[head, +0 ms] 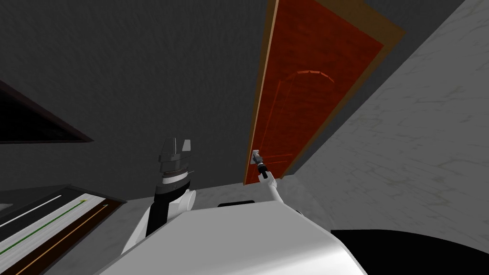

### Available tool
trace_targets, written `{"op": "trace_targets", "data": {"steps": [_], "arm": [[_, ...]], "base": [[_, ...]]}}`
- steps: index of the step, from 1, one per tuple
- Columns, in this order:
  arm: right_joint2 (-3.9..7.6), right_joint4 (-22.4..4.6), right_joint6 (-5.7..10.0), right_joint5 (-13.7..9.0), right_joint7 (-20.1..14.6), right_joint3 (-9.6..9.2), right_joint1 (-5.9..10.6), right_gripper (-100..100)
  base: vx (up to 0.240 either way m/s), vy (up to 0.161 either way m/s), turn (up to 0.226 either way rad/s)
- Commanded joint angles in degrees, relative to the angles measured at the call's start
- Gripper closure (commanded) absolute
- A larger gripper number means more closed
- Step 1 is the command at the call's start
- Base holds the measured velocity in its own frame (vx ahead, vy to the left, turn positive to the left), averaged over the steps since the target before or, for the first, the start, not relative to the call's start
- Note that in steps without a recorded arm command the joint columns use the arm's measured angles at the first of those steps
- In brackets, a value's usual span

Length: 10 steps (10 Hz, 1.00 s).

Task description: Pull the door open

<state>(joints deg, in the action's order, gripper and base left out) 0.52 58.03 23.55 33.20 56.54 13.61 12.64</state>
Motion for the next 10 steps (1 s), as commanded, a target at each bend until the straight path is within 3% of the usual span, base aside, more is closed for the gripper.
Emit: {"op": "trace_targets", "data": {"steps": [1, 4, 5, 7, 10], "arm": [[0.23, 0.3, -0.06, -1.7, -2.3, -0.15, -0.67, 100], [0.90, 1.2, -0.04, -5.5, -7.0, -0.93, -1.73, 100], [0.90, 1.2, -0.04, -5.5, -7.5, -0.93, -1.73, 100], [1.34, 2.0, -0.01, -8.7, -11.1, -1.66, -2.50, 100], [1.55, 2.4, 0.01, -10.5, -13.9, -2.11, -2.92, 100]], "base": [[-0.109, -0.013, 0.035], [-0.109, -0.022, 0.056], [-0.062, -0.015, 0.023], [-0.051, -0.024, 0.064], [-0.047, -0.019, 0.043]]}}
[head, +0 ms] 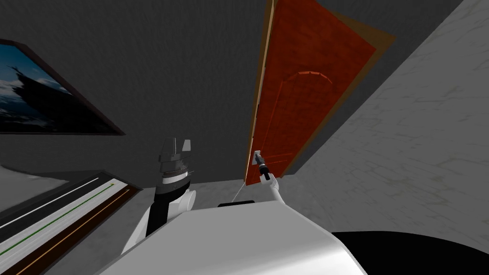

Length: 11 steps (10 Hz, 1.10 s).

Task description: Pull the door open

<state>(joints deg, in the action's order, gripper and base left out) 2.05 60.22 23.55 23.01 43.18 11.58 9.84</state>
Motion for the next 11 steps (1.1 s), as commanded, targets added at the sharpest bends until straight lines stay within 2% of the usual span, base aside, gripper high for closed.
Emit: {"op": "trace_targets", "data": {"steps": [1, 2, 3, 4, 5, 7, 8, 9, 10, 11], "arm": [[0.22, 0.7, 0.03, -2.2, -2.8, -0.54, -0.53, 100], [0.41, 1.2, 0.06, -4.1, -4.3, -1.04, -0.96, 100], [0.41, 1.2, 0.06, -4.1, -5.1, -1.04, -0.96, 100], [0.59, 1.7, 0.09, -6.3, -7.2, -1.60, -1.40, 100], [0.59, 1.7, 0.09, -6.3, -7.5, -1.60, -1.40, 100], [0.93, 2.8, 0.15, -10.2, -11.2, -2.75, -2.29, 100], [0.93, 2.8, 0.15, -10.6, -12.2, -2.75, -2.29, 100], [1.07, 3.3, 0.19, -12.9, -14.1, -3.39, -2.75, 100], [1.07, 3.3, 0.19, -13.0, -14.5, -3.39, -2.75, 100], [1.20, 3.9, 0.22, -15.3, -16.8, -4.03, -3.21, 100]], "base": [[-0.047, -0.017, 0.059], [-0.059, -0.040, 0.102], [-0.052, -0.033, 0.042], [-0.062, -0.016, 0.062], [-0.052, -0.022, 0.032], [-0.069, -0.043, 0.105], [-0.055, -0.035, 0.048], [-0.057, -0.040, 0.067], [-0.041, -0.036, 0.042], [-0.034, -0.041, 0.089]]}}
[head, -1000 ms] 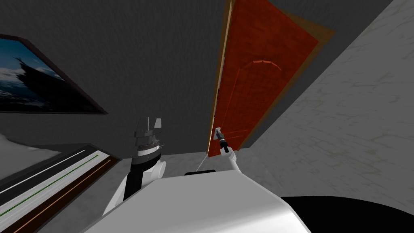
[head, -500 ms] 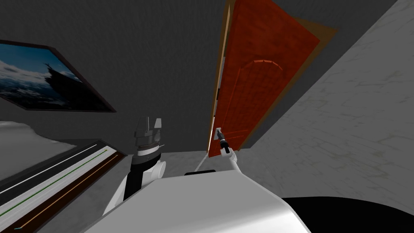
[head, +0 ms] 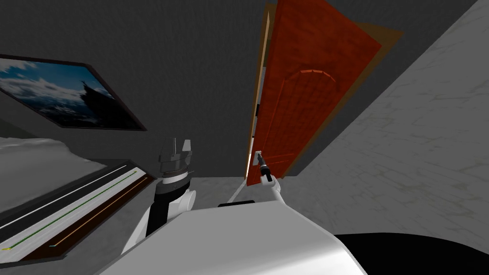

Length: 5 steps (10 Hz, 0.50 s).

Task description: Pull the door open

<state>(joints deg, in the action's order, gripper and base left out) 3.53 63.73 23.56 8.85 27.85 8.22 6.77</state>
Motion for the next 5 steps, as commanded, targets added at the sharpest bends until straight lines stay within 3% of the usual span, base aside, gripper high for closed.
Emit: {"op": "trace_targets", "data": {"steps": [1, 2, 3, 4, 5], "arm": [[-0.15, 1.0, 0.25, -2.9, -2.9, -1.32, -0.62, 100], [-0.15, 1.0, 0.25, -3.6, -3.9, -1.32, -0.62, 100], [-0.06, 1.6, 0.29, -5.8, -5.8, -2.02, -1.09, 100], [-0.06, 1.6, 0.29, -6.1, -6.3, -2.02, -1.09, 100], [0.03, 2.2, 0.34, -8.5, -8.5, -2.72, -1.56, 100]], "base": [[-0.063, -0.064, 0.116], [-0.052, -0.048, 0.061], [-0.043, -0.045, 0.100], [-0.036, -0.037, 0.051], [-0.045, -0.041, 0.089]]}}
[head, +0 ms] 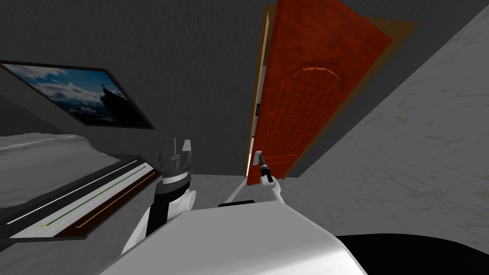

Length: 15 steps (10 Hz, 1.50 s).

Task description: Pull the door open

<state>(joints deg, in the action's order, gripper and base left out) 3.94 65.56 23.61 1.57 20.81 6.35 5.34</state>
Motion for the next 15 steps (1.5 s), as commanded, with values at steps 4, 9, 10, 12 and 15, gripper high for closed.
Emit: {"op": "trace_targets", "data": {"steps": [4, 9, 10, 12, 15], "arm": [[-0.24, 1.6, 0.37, -6.4, -6.4, -2.28, -1.07, 100], [-0.16, 3.5, 0.51, -14.0, -13.4, -4.48, -2.47, 100], [-0.16, 4.1, 0.56, -15.7, -14.9, -5.22, -2.93, 100], [-0.16, 4.8, 0.61, -18.8, -17.9, -5.96, -3.40, 100], [-0.23, 6.0, 0.71, -23.4, -22.1, -7.41, -4.29, 100]], "base": [[-0.038, -0.051, 0.085], [-0.034, -0.038, 0.076], [-0.037, -0.070, 0.159], [-0.034, -0.050, 0.086], [-0.027, -0.044, 0.094]]}}
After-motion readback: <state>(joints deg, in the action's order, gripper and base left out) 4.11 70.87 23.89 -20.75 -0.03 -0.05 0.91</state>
